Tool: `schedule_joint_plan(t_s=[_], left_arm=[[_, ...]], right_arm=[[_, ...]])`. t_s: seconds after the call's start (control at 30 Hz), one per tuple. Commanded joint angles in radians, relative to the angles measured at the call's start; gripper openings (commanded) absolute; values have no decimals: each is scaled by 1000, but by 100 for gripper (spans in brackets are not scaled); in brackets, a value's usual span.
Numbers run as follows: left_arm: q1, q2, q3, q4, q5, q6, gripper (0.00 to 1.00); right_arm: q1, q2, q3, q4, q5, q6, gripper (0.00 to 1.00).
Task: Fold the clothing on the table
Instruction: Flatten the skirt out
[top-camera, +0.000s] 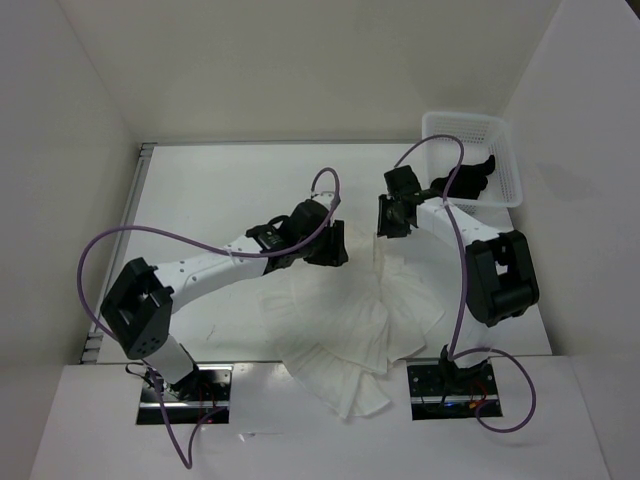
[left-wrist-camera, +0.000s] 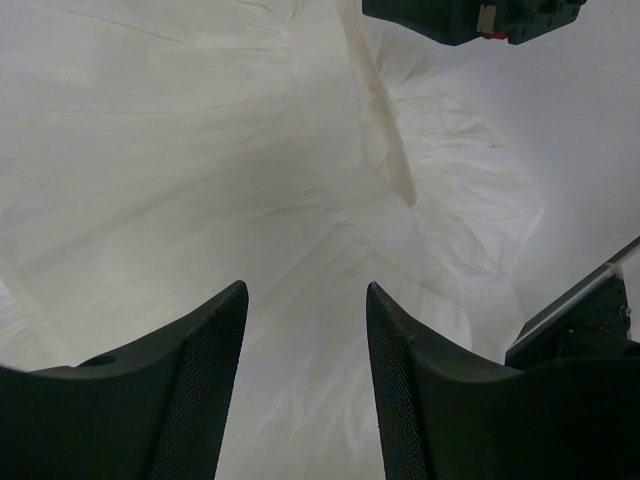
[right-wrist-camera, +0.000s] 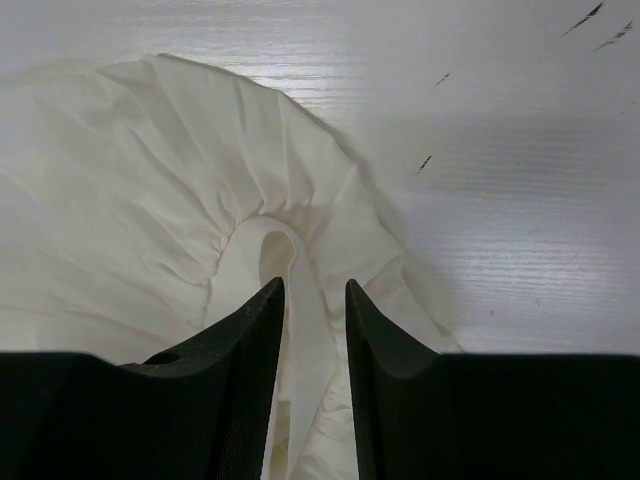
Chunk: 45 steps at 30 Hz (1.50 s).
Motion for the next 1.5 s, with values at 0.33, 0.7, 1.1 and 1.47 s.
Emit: schedule_joint_plan(t_s=[0.33, 0.7, 1.1, 1.47], left_arm=[[-13, -66, -13, 28, 40, -12, 60], [-53, 18, -3, 51, 94, -2, 60], [-71, -159, 26, 70, 70, -77, 60], [-71, -102, 217, 138, -200, -133, 61]], right_arm=[[7, 87, 33, 7, -30, -22, 33], [7, 0, 76, -13, 49, -2, 0], [80, -279, 169, -106, 79, 19, 0], [119, -525, 91, -99, -62, 96, 0]])
